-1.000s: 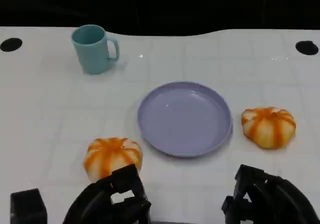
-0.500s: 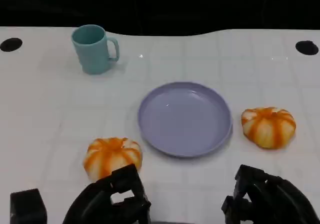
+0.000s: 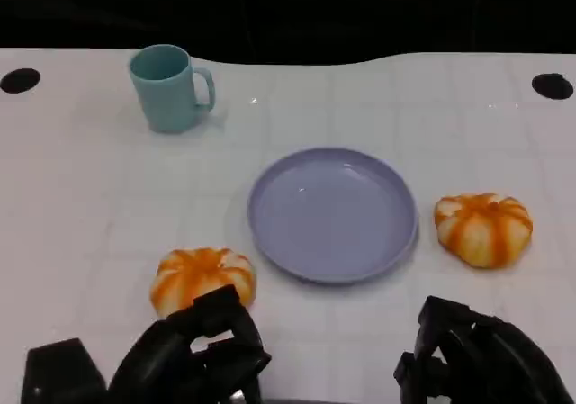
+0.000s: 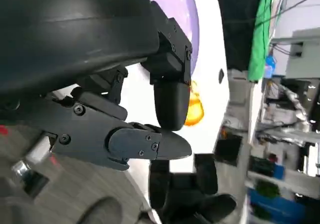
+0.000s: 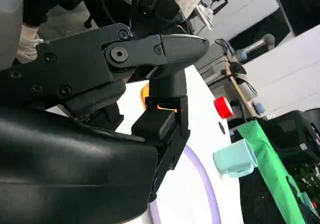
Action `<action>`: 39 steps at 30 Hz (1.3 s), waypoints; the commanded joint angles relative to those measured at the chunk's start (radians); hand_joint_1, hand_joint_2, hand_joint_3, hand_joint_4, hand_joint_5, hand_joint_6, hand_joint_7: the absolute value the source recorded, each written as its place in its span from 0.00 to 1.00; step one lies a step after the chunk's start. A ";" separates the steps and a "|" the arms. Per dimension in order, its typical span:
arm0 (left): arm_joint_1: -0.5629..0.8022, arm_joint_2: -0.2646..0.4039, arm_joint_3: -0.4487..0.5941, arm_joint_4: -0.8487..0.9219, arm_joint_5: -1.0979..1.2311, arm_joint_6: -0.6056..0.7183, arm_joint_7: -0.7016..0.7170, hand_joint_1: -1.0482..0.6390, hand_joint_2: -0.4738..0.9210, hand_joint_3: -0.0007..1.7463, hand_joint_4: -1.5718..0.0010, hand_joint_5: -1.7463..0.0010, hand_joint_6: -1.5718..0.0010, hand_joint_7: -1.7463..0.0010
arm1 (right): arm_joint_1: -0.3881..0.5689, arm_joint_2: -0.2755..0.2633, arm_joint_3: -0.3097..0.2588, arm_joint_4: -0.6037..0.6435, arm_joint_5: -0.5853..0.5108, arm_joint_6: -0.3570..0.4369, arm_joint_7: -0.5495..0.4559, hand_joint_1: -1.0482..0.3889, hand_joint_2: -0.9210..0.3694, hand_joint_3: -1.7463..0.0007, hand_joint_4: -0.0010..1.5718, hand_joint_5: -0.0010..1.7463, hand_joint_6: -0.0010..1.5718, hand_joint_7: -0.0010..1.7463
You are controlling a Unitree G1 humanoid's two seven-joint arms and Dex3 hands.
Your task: Grasp the bread from the table and place it into the plate.
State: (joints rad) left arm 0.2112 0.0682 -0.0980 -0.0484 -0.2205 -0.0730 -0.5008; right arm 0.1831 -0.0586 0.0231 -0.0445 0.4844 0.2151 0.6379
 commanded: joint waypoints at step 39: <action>-0.211 0.223 -0.264 -0.343 1.492 0.301 0.083 0.24 0.89 0.00 0.82 0.90 0.85 1.00 | -0.027 0.003 -0.002 0.026 -0.012 -0.006 -0.009 0.22 0.00 0.87 0.56 0.92 0.51 0.79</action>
State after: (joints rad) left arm 0.0195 0.2913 -0.3558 -0.4018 1.2451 0.2099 -0.3808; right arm 0.1574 -0.0470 0.0276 -0.0116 0.4716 0.2120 0.6368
